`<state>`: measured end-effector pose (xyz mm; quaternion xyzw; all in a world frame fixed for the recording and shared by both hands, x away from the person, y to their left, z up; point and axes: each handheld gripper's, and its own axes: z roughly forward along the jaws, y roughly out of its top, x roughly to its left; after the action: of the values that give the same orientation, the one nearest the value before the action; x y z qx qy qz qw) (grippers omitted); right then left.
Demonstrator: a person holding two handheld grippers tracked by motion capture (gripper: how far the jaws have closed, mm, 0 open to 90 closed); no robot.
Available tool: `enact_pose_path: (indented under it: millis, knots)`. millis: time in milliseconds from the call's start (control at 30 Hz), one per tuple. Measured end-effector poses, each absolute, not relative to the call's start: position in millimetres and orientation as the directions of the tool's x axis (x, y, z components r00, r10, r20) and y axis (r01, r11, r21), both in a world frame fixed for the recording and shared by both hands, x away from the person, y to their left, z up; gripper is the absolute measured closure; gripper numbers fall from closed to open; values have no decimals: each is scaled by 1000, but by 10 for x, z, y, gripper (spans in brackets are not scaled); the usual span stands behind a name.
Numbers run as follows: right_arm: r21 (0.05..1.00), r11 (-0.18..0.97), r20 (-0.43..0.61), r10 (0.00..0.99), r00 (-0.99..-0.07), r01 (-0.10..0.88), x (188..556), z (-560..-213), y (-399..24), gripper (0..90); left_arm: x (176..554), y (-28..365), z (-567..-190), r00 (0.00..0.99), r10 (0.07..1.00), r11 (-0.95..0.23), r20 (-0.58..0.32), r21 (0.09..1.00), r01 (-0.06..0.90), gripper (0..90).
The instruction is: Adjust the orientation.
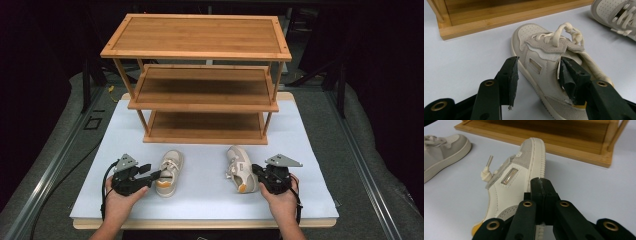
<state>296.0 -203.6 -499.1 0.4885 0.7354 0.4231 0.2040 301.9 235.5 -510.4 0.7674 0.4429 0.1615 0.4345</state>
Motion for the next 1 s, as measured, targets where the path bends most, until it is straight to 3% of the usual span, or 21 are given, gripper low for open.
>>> enact_pose_path:
  millis: [267, 567, 767, 1000]
  knots:
    - [796, 73, 183, 917, -355, 600, 3071, -5092, -2268, 900, 3034, 2366, -5120, 556, 817, -221, -154, 807, 548, 494]
    - [738, 61, 208, 926, -314, 672, 3171, -5253, -2377, 893, 3061, 2376, -5152, 556, 807, -190, -199, 804, 564, 494]
    - [770, 30, 196, 939, -281, 638, 3103, -5155, -2403, 755, 3067, 2380, -5160, 555, 805, -182, -209, 803, 568, 492]
    - [811, 21, 185, 939, -290, 585, 3012, -5044, -2358, 658, 3066, 2374, -5159, 553, 807, -180, -210, 803, 568, 491]
